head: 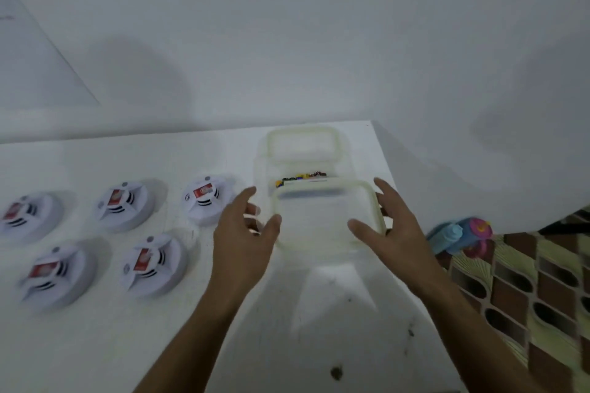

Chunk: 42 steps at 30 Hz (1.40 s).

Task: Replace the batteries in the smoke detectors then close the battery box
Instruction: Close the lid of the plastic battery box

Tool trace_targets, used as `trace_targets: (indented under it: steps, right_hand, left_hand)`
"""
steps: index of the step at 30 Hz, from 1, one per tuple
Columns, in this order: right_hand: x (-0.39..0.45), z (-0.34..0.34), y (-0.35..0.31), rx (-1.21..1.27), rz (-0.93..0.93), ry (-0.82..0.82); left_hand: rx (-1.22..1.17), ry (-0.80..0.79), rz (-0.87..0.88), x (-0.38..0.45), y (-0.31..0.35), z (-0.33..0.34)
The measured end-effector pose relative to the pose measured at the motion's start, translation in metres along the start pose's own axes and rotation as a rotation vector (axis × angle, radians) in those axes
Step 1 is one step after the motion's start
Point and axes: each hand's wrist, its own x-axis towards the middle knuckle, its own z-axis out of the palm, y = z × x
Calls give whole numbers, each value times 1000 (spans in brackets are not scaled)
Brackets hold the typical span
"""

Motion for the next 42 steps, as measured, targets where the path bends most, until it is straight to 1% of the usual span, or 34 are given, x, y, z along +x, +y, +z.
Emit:
trace_targets:
  steps: [3, 11, 15, 19, 24, 28, 31, 38, 40, 42]
  right_hand:
    - [-11, 7, 12, -8, 54, -19]
    - [-19, 7, 17, 6, 74, -30]
    - [-23, 6, 15, -50, 42, -35]
    - [-39, 2, 20, -120, 21, -90]
    - [-26, -2, 24, -8, 49, -98]
    - [-22, -1, 30, 56, 4, -111]
    - [-24, 1, 32, 89, -48, -114]
    - [-16, 3, 31, 96, -113, -155]
    - [-17, 2, 31, 69, -141, -186]
    - [-16, -1, 34, 18, -180, -234]
  left_hand:
    - [-3, 7, -51, -13, -9, 4]
    - [10, 22, -100, -28, -3, 9]
    - [44, 9, -140, -41, -2, 8]
    - [91, -19, -159, -54, -5, 5]
    - [108, -126, -139, -61, -11, 10]
    - [6, -61, -206, -58, -6, 11]
    - [-41, -78, -138, -60, 1, 17]
    - [-33, -142, -21, -62, -3, 25]
    - [-48, -197, -5, -63, -5, 24]
    - [-51, -286, 21, -62, -7, 20]
